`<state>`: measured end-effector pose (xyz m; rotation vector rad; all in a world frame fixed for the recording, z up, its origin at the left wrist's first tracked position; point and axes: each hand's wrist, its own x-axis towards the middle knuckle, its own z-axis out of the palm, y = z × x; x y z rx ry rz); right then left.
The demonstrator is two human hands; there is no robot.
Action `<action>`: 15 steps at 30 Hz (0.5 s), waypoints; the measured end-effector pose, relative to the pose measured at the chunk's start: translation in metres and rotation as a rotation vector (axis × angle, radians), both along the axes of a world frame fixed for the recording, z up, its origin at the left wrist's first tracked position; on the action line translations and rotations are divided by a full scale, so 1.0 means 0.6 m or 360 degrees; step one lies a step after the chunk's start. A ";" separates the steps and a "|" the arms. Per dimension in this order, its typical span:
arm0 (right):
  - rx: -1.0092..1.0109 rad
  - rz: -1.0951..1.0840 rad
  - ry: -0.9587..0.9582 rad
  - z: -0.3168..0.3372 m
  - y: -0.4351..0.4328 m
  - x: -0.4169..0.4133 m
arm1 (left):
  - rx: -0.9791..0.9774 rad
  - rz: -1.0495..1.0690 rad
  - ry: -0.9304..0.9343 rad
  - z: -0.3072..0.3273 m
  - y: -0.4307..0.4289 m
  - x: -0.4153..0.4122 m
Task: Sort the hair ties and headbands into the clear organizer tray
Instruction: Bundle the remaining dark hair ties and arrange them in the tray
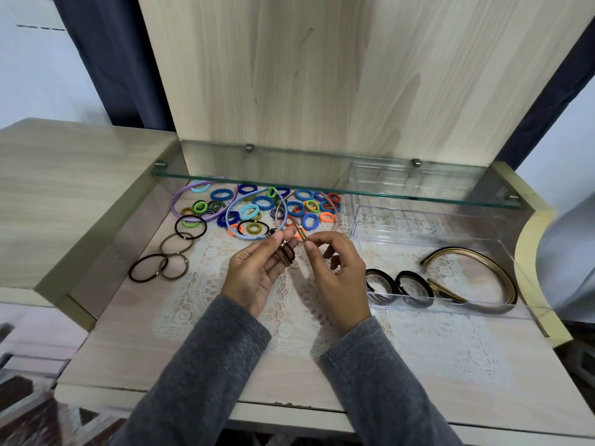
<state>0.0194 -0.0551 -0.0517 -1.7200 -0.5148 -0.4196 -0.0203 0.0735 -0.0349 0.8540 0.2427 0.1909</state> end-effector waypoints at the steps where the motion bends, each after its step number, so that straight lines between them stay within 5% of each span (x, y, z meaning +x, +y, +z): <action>1: 0.0008 0.0004 0.0002 0.000 -0.001 0.000 | 0.0008 -0.0005 0.0000 0.000 0.000 0.000; 15: -0.0125 0.0117 -0.0020 -0.003 0.006 -0.004 | -0.0008 -0.0075 -0.0045 0.002 0.002 -0.002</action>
